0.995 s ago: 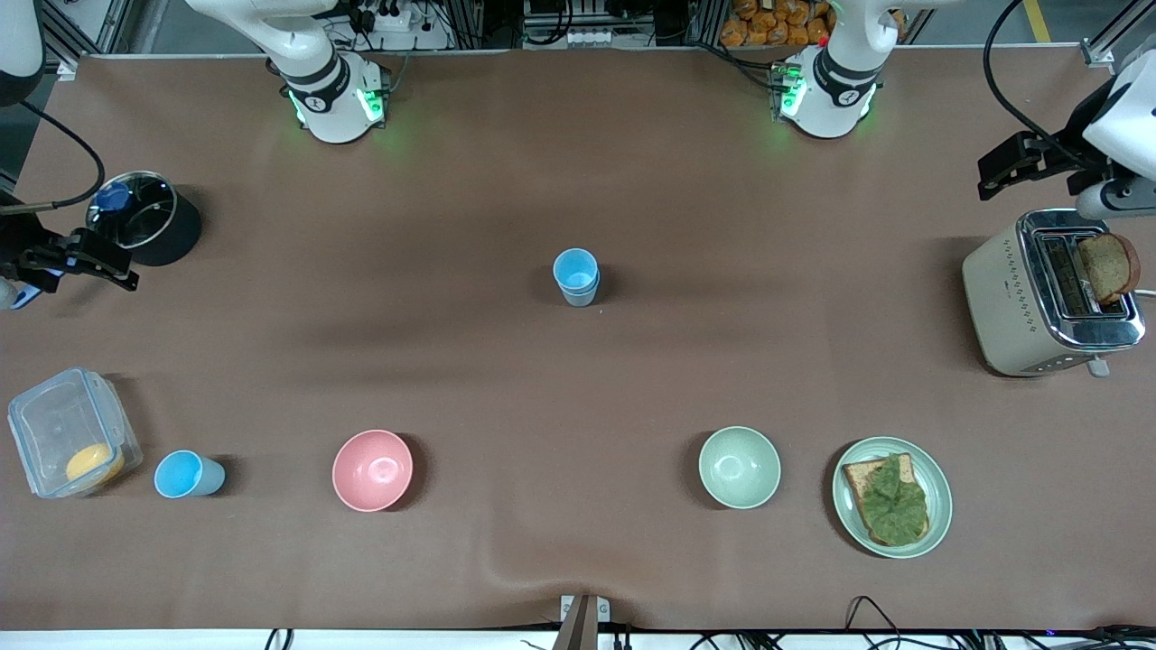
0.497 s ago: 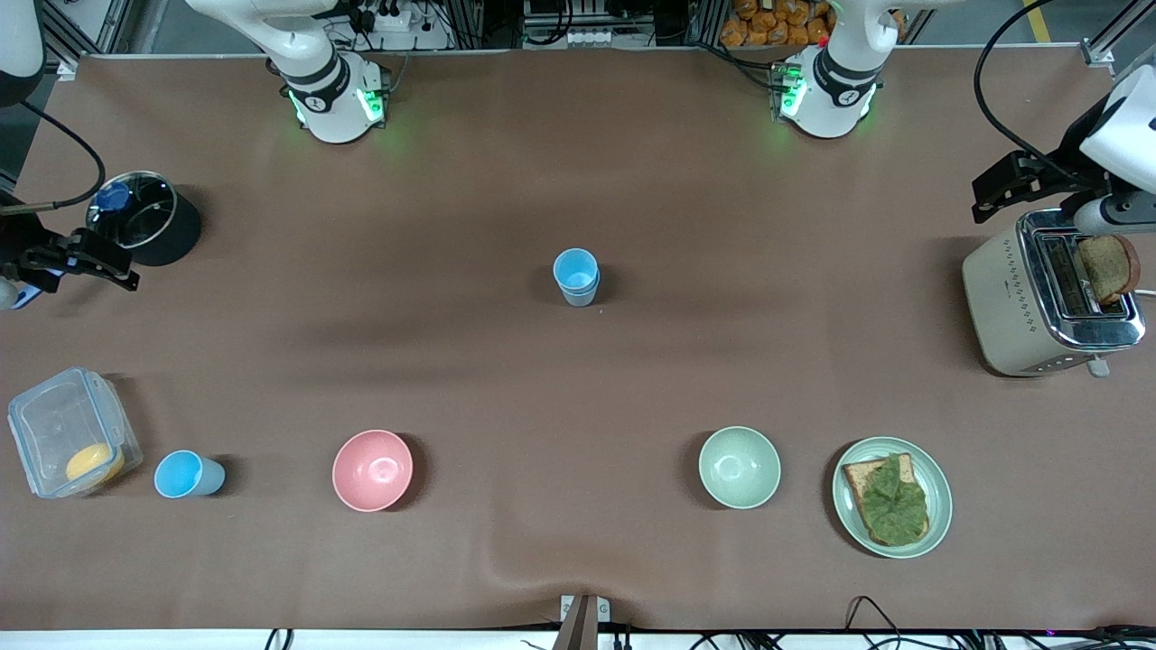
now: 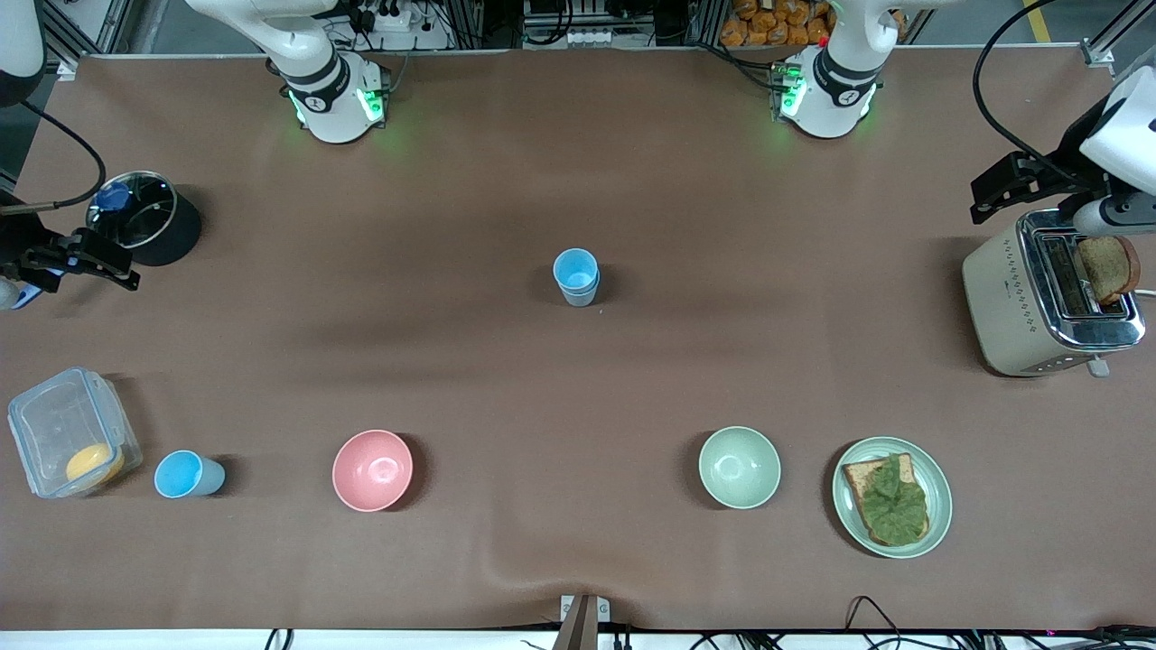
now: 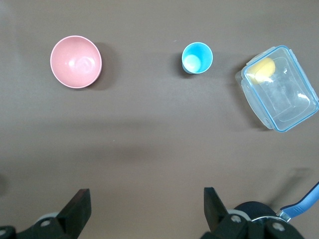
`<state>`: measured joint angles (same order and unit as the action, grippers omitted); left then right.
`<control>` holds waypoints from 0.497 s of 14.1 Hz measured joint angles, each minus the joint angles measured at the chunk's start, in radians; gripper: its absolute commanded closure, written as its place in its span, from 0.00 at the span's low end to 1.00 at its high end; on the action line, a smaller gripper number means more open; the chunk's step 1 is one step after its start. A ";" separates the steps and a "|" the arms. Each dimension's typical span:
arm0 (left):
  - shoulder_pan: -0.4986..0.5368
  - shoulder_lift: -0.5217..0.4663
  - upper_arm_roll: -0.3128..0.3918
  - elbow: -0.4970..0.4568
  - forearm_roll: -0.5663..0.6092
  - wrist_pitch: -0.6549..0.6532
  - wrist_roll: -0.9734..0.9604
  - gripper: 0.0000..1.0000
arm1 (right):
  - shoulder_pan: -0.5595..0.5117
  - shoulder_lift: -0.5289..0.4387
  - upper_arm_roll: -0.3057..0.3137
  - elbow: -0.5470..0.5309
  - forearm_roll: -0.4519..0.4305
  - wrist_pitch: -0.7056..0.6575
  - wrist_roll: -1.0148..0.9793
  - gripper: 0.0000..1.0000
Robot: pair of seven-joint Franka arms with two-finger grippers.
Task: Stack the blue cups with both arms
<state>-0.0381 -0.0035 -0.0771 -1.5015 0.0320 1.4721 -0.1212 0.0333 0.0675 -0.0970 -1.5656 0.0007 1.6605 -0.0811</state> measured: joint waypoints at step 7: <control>0.000 0.001 0.000 -0.003 -0.002 0.000 0.000 0.00 | 0.001 0.001 0.000 0.000 0.000 -0.007 0.000 0.00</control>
<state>-0.0381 -0.0023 -0.0771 -1.5041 0.0304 1.4721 -0.1212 0.0340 0.0680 -0.0967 -1.5656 0.0007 1.6536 -0.0811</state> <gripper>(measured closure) 0.000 0.000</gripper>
